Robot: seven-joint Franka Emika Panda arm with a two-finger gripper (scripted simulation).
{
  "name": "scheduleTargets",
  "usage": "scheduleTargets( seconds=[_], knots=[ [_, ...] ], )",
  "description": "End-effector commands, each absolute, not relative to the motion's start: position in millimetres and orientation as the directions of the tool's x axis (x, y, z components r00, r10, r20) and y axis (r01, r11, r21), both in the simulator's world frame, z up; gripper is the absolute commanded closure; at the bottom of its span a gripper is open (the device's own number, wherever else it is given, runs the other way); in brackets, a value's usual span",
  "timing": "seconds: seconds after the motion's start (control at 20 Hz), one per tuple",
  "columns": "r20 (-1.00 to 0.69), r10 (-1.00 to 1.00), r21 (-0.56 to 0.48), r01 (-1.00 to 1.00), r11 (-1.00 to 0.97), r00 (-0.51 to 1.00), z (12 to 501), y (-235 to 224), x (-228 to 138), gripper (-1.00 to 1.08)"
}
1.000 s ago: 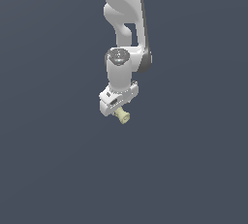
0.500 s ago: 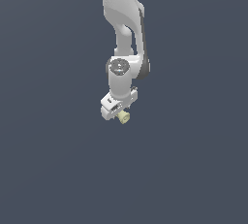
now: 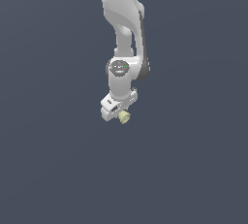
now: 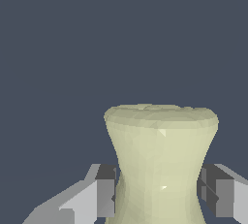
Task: Pick up the object and move it to a goal position.
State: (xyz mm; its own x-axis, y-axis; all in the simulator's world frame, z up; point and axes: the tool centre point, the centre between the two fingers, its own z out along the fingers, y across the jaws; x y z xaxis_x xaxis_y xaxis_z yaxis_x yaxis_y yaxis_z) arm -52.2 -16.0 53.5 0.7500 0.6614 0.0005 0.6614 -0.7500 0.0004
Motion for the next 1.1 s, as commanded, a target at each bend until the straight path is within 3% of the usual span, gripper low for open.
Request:
scheduleTargets(
  seconds=[0.0,0.55,1.05],
  knots=[
    [0.000,0.662,0.000,0.662,-0.750,0.750,52.9,-15.8,-52.4,1.08],
    [0.000,0.662,0.001,0.662,-0.750,0.750,69.4,-13.4,-55.2,1.08],
    [0.000,0.662,0.001,0.662,-0.750,0.750,136.4,-3.1,-67.2,1.08]
  ],
)
